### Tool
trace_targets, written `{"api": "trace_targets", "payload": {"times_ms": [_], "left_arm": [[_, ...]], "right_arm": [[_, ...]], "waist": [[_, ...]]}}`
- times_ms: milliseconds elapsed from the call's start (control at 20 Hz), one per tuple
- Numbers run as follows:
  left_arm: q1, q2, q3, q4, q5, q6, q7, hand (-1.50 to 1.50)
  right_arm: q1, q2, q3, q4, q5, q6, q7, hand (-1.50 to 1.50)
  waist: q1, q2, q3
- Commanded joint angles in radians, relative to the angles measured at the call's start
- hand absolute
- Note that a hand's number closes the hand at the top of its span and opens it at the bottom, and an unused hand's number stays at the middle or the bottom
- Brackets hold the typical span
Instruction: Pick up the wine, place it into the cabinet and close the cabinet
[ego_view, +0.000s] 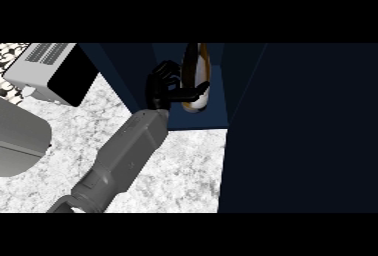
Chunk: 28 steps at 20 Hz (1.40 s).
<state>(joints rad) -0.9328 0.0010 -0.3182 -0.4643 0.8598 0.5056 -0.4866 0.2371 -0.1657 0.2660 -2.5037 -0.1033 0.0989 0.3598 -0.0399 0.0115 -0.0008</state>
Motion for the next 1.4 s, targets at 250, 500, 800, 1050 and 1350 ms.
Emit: {"api": "trace_targets", "payload": {"times_ms": [250, 500, 800, 1050, 1350], "left_arm": [[-0.180, 0.032, 0.028, 0.127, -0.062, 0.109, 0.000, 1.50], [-0.217, 0.040, -0.004, 0.255, -0.127, 0.187, -0.020, -1.50], [-0.218, 0.073, -0.012, 0.340, -0.164, 0.152, -0.007, -1.50], [-0.213, 0.090, 0.005, 0.371, -0.169, 0.145, -0.016, -1.50], [-0.251, 0.093, 0.007, 0.389, -0.193, 0.145, 0.003, -1.50]], "right_arm": [[0.000, 0.006, -0.013, -0.137, -0.091, -0.008, 0.079, -1.50], [0.023, 0.013, 0.002, -0.141, -0.113, 0.010, 0.055, -1.50], [0.004, 0.033, 0.021, -0.135, -0.090, 0.004, 0.067, -1.50], [0.074, 0.021, 0.029, -0.149, -0.090, 0.038, 0.023, -1.50], [0.053, 0.033, 0.055, -0.115, -0.051, 0.034, 0.023, -1.50]], "waist": [[0.001, -0.006, 0.001], [-0.020, 0.001, 0.001], [-0.019, 0.007, 0.000], [-0.033, 0.008, 0.000], [-0.023, 0.006, 0.000]]}}
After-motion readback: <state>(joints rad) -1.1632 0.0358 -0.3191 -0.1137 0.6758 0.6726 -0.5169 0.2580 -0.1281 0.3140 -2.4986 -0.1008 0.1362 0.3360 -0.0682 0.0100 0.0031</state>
